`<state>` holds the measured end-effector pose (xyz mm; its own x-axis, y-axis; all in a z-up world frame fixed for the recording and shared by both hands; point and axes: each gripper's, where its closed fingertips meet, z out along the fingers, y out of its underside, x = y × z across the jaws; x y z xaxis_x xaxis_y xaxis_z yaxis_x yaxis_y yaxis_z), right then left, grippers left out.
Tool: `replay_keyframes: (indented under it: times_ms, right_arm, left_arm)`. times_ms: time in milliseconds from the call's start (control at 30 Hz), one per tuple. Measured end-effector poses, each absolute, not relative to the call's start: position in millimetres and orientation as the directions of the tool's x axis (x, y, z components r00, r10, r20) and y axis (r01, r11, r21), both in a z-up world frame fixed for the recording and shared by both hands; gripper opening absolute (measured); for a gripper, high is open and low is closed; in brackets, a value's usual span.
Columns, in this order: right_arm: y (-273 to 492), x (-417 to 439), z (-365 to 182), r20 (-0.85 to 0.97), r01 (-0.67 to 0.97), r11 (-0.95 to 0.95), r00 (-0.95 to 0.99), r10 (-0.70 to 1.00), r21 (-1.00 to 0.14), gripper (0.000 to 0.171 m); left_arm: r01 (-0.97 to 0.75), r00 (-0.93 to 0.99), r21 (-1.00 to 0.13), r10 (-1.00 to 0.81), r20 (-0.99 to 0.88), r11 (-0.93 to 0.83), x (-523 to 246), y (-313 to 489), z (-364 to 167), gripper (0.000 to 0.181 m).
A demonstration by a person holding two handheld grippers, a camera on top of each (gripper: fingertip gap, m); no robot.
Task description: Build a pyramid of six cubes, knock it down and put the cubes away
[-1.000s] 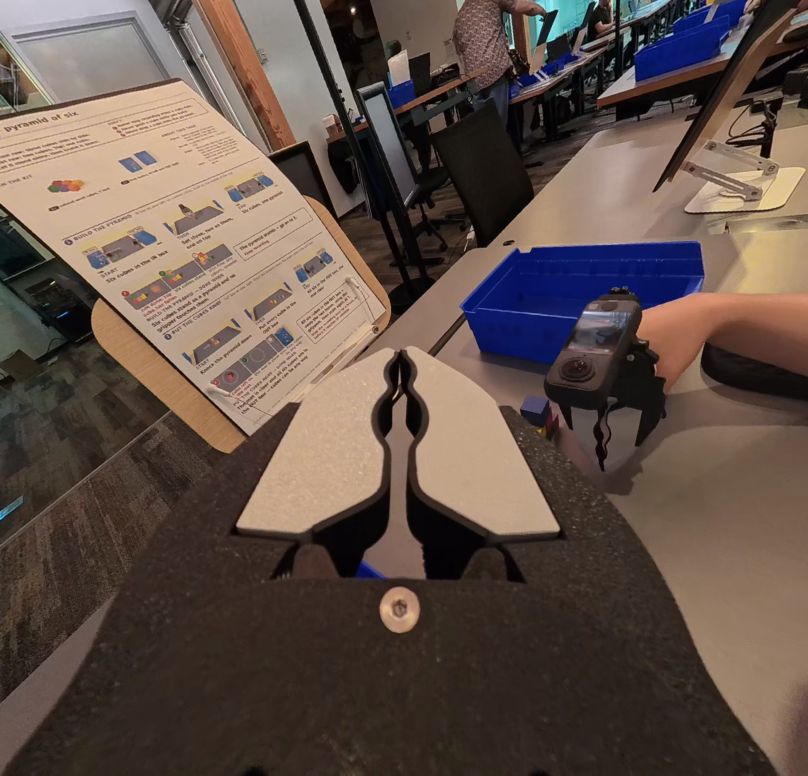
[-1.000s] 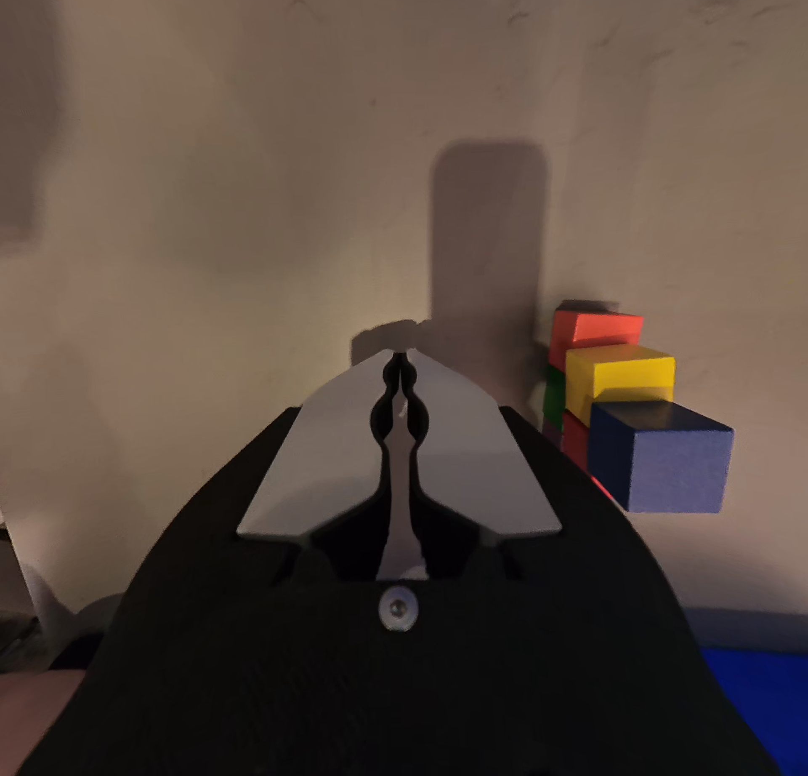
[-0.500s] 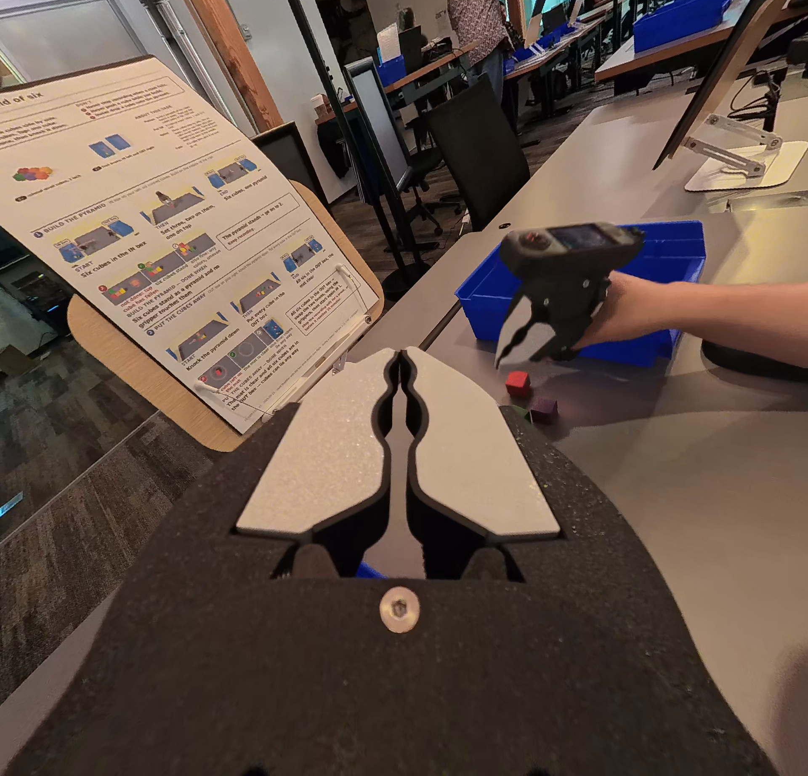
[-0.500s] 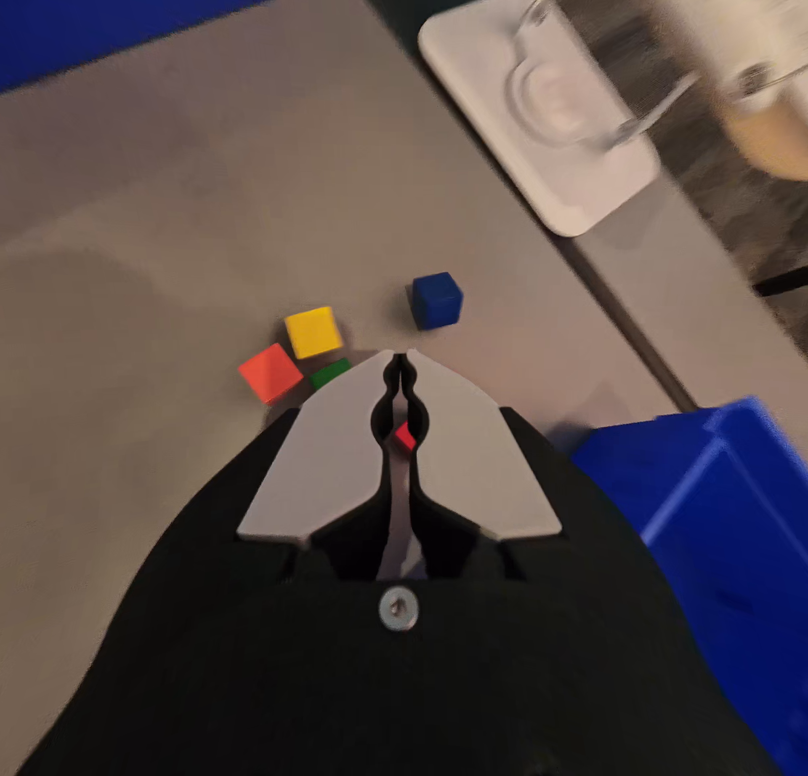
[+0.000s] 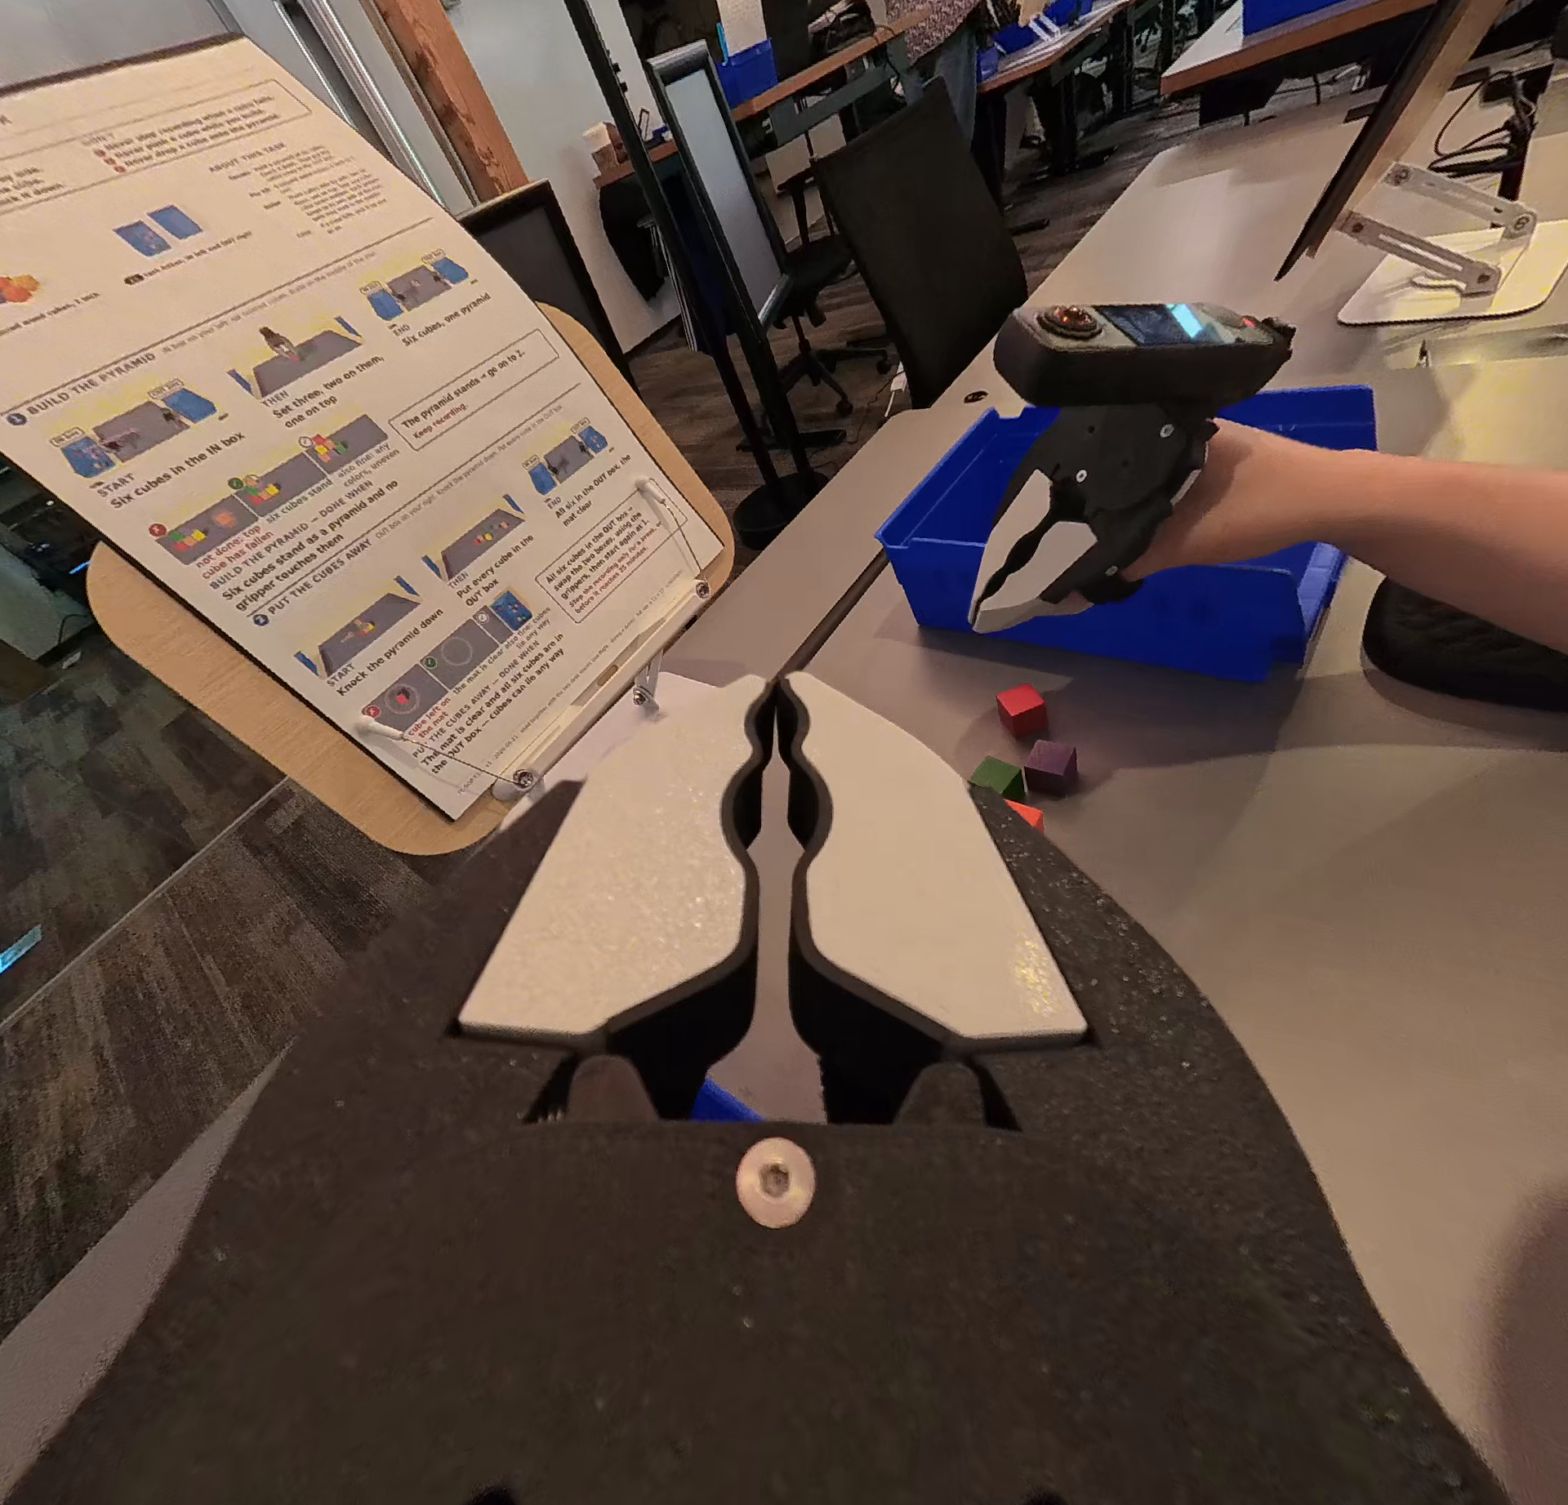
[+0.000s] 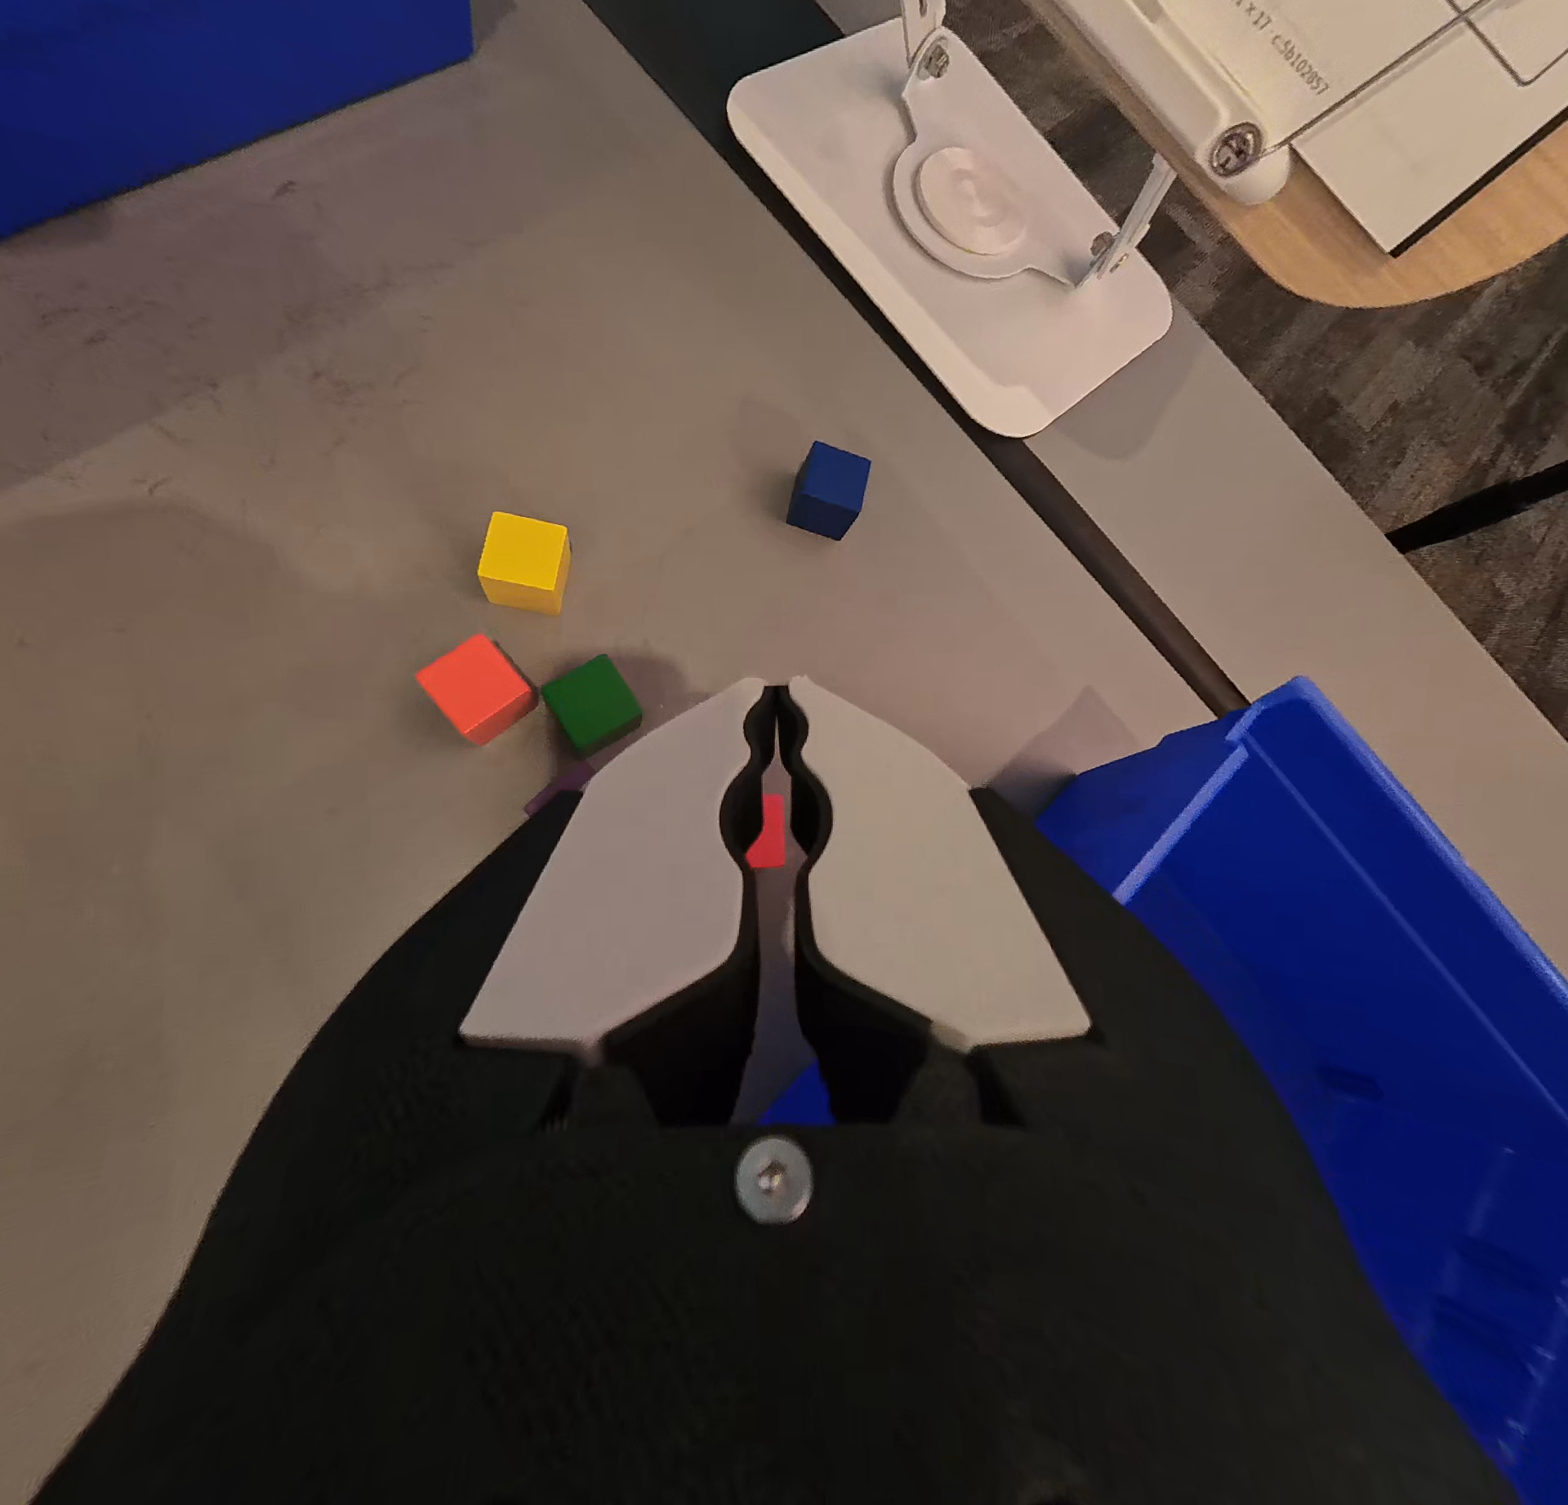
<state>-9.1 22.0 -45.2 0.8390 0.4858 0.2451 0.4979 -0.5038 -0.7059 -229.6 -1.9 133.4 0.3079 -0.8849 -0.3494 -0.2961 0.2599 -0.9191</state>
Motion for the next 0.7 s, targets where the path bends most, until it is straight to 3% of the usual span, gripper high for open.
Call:
replay_keyframes:
  times_ms: [233, 333, 400, 533, 700]
  right_arm:
    - [6, -13, -65, 0.094, 0.464, -0.611, 0.838, 0.537, -0.642, 0.004]
    - [7, -1, -74, 0.105, 0.439, -0.668, 0.872, 0.478, -0.601, 0.023]
    - [4, 4, -87, 0.117, 0.439, -0.723, 0.885, 0.451, -0.534, 0.033]
    - [4, 13, -110, 0.217, 0.492, -0.791, 0.871, 0.442, -0.363, 0.033]
    - [4, 11, -131, 0.164, 0.500, -0.840, 0.865, 0.474, -0.211, 0.040]
  left_arm:
    - [-0.403, 0.305, -0.891, -0.888, -0.344, 0.207, -224, 5, 112, 0.000]
    - [-0.443, 0.327, -0.874, -0.871, -0.366, 0.201, -225, 10, 107, 0.000]
    - [-0.447, 0.330, -0.873, -0.870, -0.365, 0.196, -226, 11, 106, 0.000]
    - [-0.445, 0.321, -0.874, -0.877, -0.358, 0.194, -226, 8, 106, 0.000]
    - [-0.461, 0.292, -0.861, -0.880, -0.375, 0.214, -227, 2, 105, 0.000]
